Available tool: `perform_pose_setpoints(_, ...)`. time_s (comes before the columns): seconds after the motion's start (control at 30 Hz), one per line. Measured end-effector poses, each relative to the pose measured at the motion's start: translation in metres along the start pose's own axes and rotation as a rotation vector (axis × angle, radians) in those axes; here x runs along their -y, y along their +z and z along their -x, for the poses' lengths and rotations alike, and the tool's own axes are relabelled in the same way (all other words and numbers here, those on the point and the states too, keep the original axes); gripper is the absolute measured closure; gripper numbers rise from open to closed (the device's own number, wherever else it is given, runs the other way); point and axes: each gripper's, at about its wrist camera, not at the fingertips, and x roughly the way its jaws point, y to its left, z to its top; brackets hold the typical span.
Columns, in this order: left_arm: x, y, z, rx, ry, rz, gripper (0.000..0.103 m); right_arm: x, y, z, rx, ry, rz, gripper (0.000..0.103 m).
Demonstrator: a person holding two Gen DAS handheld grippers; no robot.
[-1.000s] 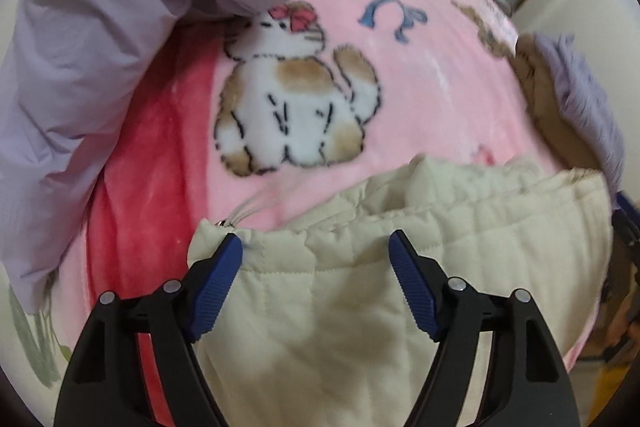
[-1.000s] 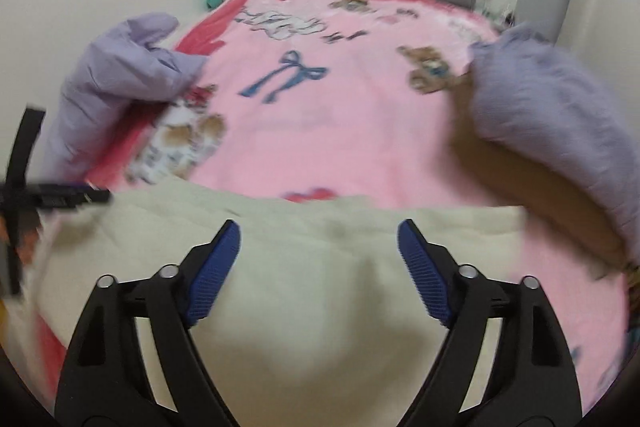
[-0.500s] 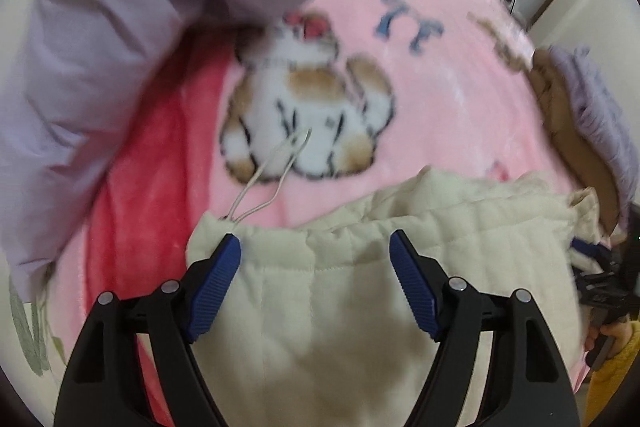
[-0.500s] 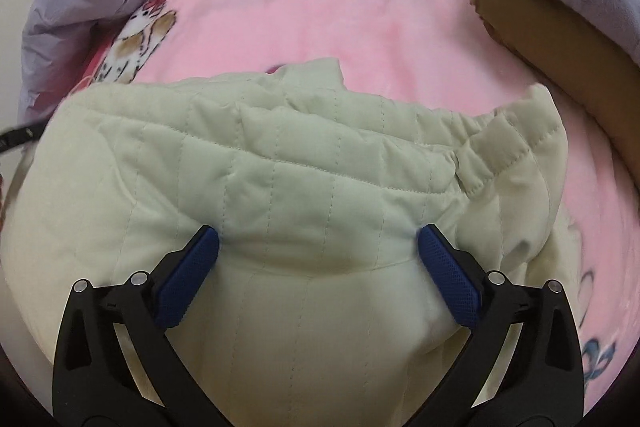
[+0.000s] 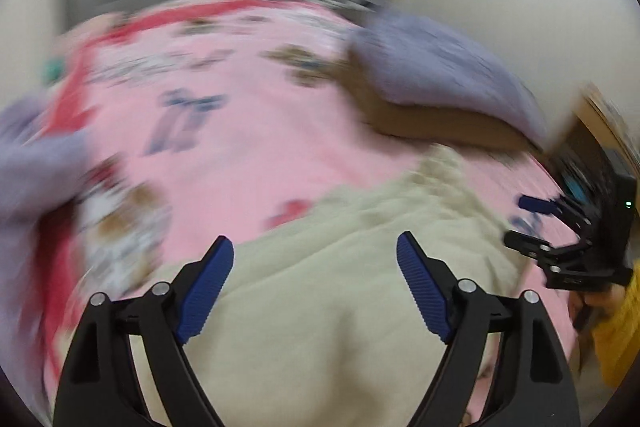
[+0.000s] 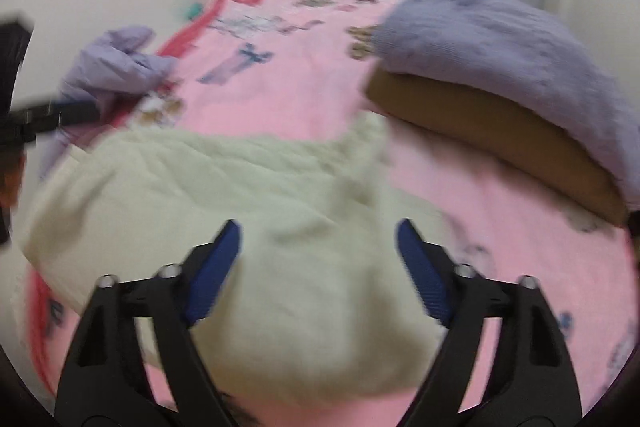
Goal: Fold large clothes
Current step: 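Grasp the folded jacket edge with the right gripper and lift it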
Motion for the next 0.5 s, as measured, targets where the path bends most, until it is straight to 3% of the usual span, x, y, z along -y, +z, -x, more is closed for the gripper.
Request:
perform_pose_setpoints(0.1,0.027,0.028,-0.042,-0.073,-0.154,-0.100,0.018,0.028,-0.018,0.002,-0.071,0.001,-0.012,0.039)
perform_pose_setpoints(0.2,0.050,0.054,-0.083,-0.144,-0.188,-0.195,0.018,0.039,-0.028,-0.005,-0.112,-0.002,-0.012,0.051)
perform_pose_setpoints(0.37,0.079,0.077,-0.135,-0.293,-0.307,-0.297,0.018,0.046,-0.036,-0.017,-0.150,0.017,0.010,0.052)
perform_pose_setpoints(0.5,0.089,0.082,-0.160,-0.327,-0.383,-0.317,0.023,0.048,-0.035,-0.023,-0.133,0.041,-0.003,0.051)
